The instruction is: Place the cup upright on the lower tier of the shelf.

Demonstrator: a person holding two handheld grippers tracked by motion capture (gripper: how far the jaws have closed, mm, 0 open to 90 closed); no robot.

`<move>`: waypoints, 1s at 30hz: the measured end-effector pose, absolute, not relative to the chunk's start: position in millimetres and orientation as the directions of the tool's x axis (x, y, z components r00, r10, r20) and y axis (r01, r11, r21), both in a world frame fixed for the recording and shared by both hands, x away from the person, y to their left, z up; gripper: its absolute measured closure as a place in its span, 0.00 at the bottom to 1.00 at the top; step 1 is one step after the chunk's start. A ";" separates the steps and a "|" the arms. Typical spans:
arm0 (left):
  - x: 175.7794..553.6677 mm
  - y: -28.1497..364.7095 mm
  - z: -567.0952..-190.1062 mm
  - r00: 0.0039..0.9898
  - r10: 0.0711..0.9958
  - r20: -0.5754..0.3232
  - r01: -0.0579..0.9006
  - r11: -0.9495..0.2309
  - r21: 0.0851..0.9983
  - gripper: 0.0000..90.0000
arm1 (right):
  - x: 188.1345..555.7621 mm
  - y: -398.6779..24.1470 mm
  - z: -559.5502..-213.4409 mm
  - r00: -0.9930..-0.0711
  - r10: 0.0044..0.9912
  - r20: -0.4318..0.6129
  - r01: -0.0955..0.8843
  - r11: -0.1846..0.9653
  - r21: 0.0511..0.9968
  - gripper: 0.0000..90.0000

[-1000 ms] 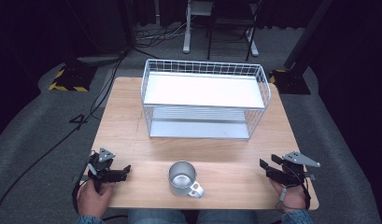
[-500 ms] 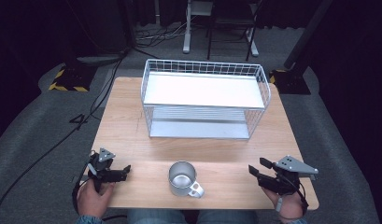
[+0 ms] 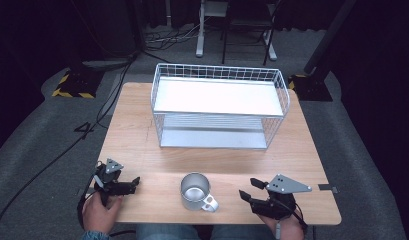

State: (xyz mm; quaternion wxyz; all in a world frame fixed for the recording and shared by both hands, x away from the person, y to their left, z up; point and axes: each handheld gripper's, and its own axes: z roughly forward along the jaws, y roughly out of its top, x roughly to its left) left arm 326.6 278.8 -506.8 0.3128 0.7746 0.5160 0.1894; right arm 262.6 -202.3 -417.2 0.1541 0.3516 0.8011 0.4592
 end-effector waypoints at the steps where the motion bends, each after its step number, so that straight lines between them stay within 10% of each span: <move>1: 326.6 278.8 -506.8 0.396 0.918 -0.029 0.681 -0.272 0.680 0.06 | 258.8 -195.3 -417.8 -0.724 0.684 0.085 0.418 0.338 0.843 0.47; 30: 326.6 278.8 -506.8 0.396 0.918 -0.030 0.681 -0.272 0.680 0.06 | 246.8 -136.6 -441.5 -0.804 0.583 0.122 0.421 0.412 0.808 0.48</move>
